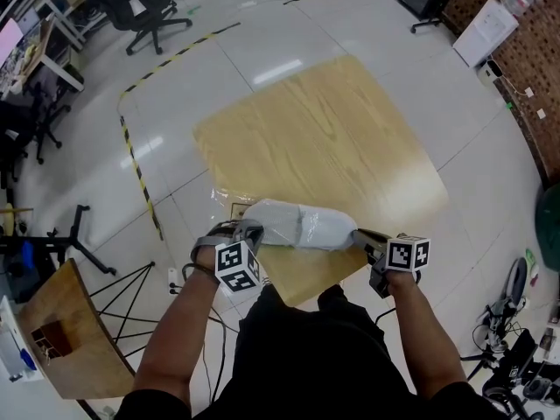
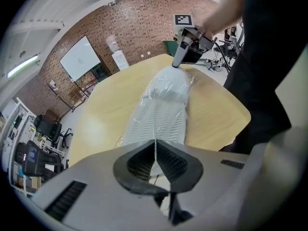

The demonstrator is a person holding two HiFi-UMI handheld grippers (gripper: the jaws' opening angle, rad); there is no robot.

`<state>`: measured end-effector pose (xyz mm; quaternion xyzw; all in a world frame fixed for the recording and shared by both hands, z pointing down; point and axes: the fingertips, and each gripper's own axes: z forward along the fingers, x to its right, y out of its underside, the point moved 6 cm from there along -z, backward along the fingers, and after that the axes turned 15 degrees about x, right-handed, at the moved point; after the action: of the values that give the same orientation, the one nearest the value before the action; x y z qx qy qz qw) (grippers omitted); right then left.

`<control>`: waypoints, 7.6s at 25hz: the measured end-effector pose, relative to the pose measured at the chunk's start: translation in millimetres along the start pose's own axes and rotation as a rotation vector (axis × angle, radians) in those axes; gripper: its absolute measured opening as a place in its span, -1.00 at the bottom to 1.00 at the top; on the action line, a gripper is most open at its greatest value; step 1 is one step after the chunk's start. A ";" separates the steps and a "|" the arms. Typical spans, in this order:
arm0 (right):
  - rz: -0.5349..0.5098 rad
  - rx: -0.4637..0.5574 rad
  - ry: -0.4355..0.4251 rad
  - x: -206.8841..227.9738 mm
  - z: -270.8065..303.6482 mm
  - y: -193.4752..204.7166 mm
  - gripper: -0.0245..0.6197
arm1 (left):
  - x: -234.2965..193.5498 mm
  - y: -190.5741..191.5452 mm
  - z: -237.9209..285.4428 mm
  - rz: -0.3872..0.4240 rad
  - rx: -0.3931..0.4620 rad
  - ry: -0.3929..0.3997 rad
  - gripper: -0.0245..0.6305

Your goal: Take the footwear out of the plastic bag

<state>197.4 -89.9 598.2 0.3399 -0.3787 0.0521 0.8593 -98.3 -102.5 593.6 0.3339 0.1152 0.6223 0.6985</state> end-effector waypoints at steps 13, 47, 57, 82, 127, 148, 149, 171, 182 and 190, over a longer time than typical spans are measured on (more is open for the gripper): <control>-0.028 -0.025 0.000 -6.3 4.4 4.0 -0.80 | 0.4 17.0 -17.1 0.010 -0.025 -0.016 -0.88; -0.079 -0.036 0.020 -14.7 11.9 12.4 -0.80 | -1.1 64.3 -48.5 -0.020 -0.094 -0.059 -0.88; -0.066 -0.024 0.035 -12.2 10.9 13.9 -0.80 | -11.9 86.7 -62.0 -0.024 -0.131 -0.099 -0.89; -0.088 -0.058 0.049 -9.3 11.5 7.4 -0.80 | -41.9 128.7 -92.0 -0.048 -0.231 -0.171 -0.90; -0.036 0.002 0.051 -9.4 10.7 -1.5 -0.79 | -123.4 -61.1 77.0 -0.093 -0.038 -0.094 -0.89; -0.049 0.229 0.176 -62.5 -84.2 37.5 -0.92 | -96.9 -53.6 -3.2 -0.283 0.307 -0.087 -0.87; -0.079 0.221 0.170 -66.0 -86.0 40.1 -0.92 | -89.2 -50.6 -13.1 -0.311 0.323 -0.098 -0.89; -0.120 0.303 -0.274 -95.3 -266.8 166.1 -0.92 | 338.7 -114.1 -169.0 -0.966 0.498 -0.328 -0.90; -0.461 0.232 -0.313 -168.1 -314.3 203.3 -0.92 | 373.7 -124.2 -233.0 -0.942 0.475 -0.434 -0.90; -0.427 0.288 -0.230 -189.4 -323.1 220.6 -0.92 | 357.6 -116.8 -278.2 -0.839 0.536 -0.424 -0.90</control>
<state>185.7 311.8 432.6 0.5341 -0.3823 -0.1159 0.7451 -95.0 325.6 404.6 0.5439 0.2500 0.1580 0.7853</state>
